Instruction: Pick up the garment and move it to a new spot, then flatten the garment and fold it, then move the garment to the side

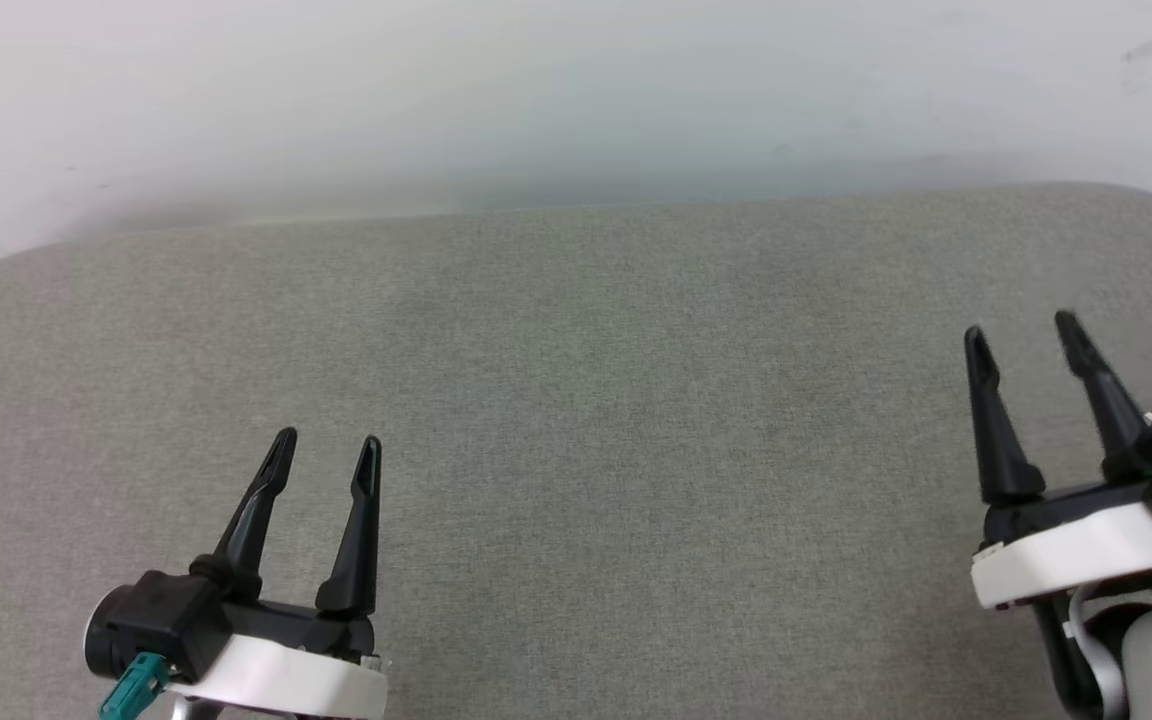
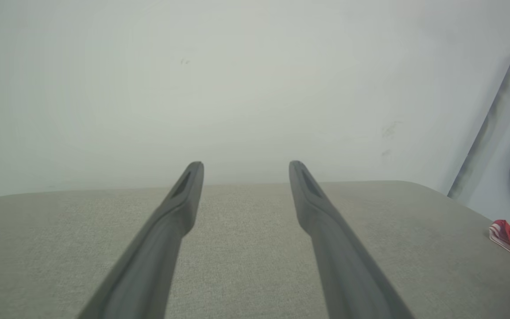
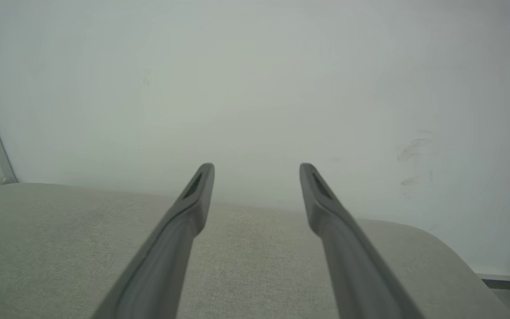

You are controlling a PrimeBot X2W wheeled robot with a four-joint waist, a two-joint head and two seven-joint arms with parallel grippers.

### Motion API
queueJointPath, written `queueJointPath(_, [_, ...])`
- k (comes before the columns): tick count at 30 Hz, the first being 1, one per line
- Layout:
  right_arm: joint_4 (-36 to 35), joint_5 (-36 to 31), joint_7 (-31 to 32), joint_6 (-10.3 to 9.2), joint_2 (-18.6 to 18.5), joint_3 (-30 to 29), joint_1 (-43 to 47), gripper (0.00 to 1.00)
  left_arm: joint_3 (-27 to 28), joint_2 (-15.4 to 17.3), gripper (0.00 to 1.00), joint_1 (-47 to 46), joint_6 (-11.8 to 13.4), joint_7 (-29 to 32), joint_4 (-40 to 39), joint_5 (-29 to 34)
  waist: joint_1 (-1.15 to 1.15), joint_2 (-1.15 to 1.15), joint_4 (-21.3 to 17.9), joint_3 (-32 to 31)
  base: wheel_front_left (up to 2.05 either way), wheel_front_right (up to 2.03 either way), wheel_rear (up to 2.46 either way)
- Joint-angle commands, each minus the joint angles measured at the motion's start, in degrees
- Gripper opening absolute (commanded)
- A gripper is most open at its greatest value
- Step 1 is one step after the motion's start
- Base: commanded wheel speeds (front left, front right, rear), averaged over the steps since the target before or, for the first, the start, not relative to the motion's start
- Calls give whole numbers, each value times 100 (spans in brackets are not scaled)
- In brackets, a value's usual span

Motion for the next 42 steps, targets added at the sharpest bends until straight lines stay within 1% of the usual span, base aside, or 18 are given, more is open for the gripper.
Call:
queueJointPath(1, [87, 49, -131, -4, 69, 17, 106, 100, 40, -35, 100, 82, -13, -11, 24, 49, 1, 0, 50, -45, 0, 0, 0])
queueJointPath(7, [411, 12, -541, -4, 251, 68, 320, 100, 149, -145, 100, 177, -30, -11, 209, 196, 1, 0, 110, -132, 0, 0, 0])
queueJointPath(12, [570, -22, -667, -4, 381, 79, 452, 100, 234, -225, 100, 202, -32, -11, 310, 308, 1, 0, 115, -164, 0, 0, 0])
queueJointPath(14, [609, -70, -705, -4, 402, 82, 498, 100, 231, -263, 100, 213, -35, -11, 291, 217, 1, 0, 109, -166, 0, 0, 0])
queueJointPath(18, [641, -86, -730, -4, 445, 39, 519, 100, 306, -295, 100, 261, -38, -11, 274, 245, 1, 0, 89, -154, 0, 0, 0])
queueJointPath(21, [653, -90, -755, -4, 464, 22, 509, 100, 362, -313, 100, 219, -41, -11, 186, 382, 1, 0, 79, -144, 0, 0, 0])
queueJointPath(27, [665, -97, -769, -4, 484, -9, 499, 100, 370, -349, 100, 260, -45, -12, 131, 502, 1, 0, 66, -145, 0, 0, 0])
queueJointPath(42, [659, -34, -768, -4, 491, 10, 495, 100, 321, -335, 100, 269, -48, -12, 76, 456, 1, 0, 61, -127, 0, 0, 0])
